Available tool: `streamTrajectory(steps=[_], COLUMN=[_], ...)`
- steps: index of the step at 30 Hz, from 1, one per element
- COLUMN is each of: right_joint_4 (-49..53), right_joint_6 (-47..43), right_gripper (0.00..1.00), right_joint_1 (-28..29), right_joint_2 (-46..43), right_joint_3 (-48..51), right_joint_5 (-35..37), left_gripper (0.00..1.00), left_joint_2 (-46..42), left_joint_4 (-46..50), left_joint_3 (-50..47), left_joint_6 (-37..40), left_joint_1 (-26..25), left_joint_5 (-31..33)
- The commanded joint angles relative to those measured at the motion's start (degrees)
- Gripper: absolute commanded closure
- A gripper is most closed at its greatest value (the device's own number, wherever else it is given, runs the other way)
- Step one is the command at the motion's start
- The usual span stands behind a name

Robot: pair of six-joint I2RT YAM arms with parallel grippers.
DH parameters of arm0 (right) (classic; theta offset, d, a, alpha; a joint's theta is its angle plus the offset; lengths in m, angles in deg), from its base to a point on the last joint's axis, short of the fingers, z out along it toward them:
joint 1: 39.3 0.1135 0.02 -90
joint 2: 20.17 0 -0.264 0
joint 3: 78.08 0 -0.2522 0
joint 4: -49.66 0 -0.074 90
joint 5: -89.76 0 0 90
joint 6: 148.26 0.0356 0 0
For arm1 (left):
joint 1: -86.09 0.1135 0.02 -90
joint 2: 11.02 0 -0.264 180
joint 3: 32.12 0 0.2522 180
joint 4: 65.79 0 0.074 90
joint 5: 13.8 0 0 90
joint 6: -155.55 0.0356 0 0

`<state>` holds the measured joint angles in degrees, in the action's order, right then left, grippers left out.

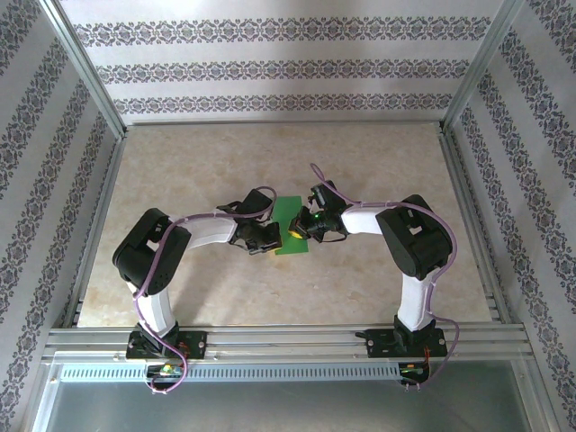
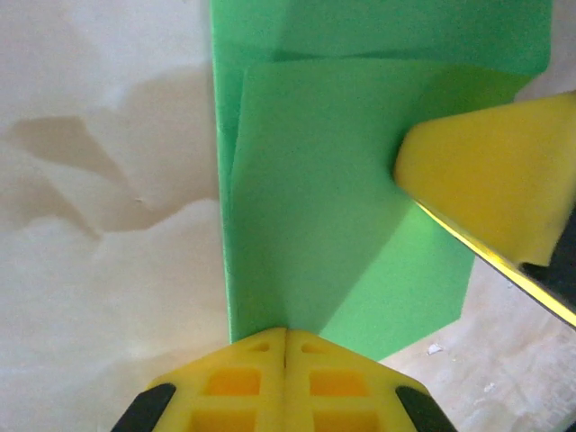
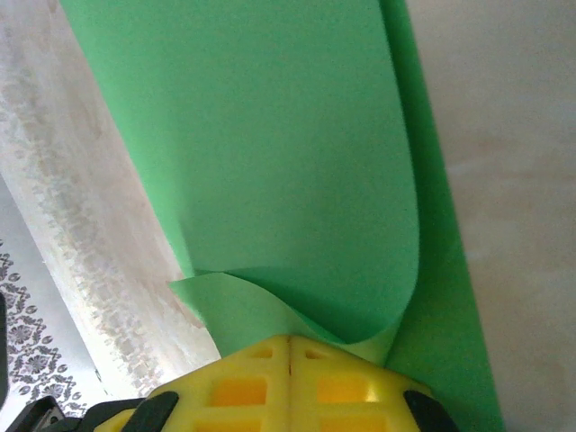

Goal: Fold a paper plane with a square sheet of paper (pick it up from the middle)

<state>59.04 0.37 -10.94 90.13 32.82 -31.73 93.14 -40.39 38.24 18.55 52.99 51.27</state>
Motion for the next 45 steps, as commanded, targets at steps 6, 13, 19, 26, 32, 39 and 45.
streamTrajectory(steps=[6,13,19,26,32,39,45], right_joint_4=[5.43,1.18,0.87,-0.58,-0.24,2.53,2.25], right_joint_6=[-0.33,-7.47,-10.5,-8.22,-8.44,-10.59,-12.86], right_gripper=[0.97,0.96,0.97,0.98,0.99,1.0,0.99], right_joint_1=[-0.83,-2.78,-0.2,3.36,3.8,2.86,-1.93], right_joint_2=[2.8,-4.55,-5.84,-3.03,-1.68,-0.81,-0.49], right_joint_3=[3.3,2.45,1.97,2.16,2.28,2.42,2.29], right_joint_5=[7.66,3.85,1.38,1.34,1.18,3.36,4.85], left_gripper=[0.99,1.0,1.0,1.0,1.0,1.0,1.0], left_joint_2=[0.86,1.32,2.06,2.18,2.23,2.42,3.98], left_joint_4=[1.53,2.58,2.69,2.69,2.6,5.69,11.63], left_joint_3=[-3.46,-3.05,-2.47,-2.45,-2.68,-2.54,-1.94], left_joint_6=[-0.55,-0.06,0.44,0.35,0.22,-0.05,0.82], left_joint_1=[1.02,1.11,1.11,1.11,1.09,1.11,1.13], left_joint_5=[2.6,2.15,1.13,1.07,1.43,3.24,5.05])
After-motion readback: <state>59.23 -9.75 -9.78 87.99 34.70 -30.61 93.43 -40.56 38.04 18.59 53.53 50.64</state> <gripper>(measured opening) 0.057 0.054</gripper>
